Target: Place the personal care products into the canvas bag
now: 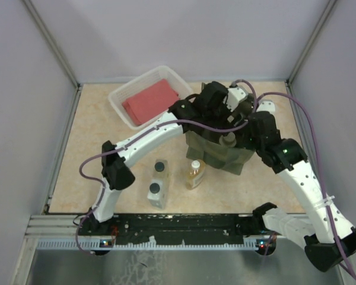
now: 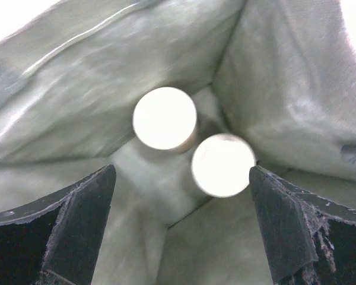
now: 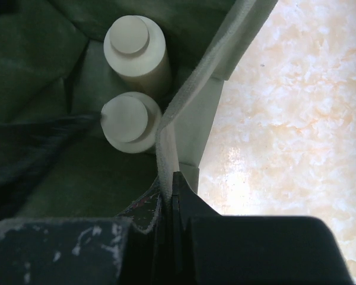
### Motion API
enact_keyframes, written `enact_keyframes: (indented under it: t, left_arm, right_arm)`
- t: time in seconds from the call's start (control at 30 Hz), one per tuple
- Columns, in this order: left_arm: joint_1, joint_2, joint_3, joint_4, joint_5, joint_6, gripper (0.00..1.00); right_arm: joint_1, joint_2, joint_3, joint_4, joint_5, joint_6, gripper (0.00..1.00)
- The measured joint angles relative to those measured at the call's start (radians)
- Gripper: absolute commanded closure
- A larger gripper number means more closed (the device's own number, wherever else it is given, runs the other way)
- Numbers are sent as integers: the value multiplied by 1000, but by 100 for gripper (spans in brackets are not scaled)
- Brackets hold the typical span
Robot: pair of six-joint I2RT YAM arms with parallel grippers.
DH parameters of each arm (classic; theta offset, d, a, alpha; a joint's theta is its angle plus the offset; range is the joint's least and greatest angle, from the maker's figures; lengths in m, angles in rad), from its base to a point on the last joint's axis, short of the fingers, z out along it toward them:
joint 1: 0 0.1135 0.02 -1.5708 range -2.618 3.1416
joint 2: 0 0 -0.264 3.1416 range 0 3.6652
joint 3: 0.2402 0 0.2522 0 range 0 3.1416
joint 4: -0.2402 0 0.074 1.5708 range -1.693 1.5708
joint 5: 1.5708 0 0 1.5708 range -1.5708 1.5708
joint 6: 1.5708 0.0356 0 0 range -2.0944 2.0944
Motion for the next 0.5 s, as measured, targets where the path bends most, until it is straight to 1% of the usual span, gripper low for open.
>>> enact_keyframes:
  t: [0.13, 0.3, 0.5]
  left_arm:
    - [7, -123, -74, -35, -116, 9, 0]
    - [14, -353, -233, -50, -248, 9, 0]
    - [18, -612, -386, -56, -308, -14, 0]
  right_arm:
    - [0, 0, 0, 3, 0, -2, 100]
    - [0, 8, 0, 5, 3, -4, 100]
    - [0, 16, 0, 8, 7, -3, 100]
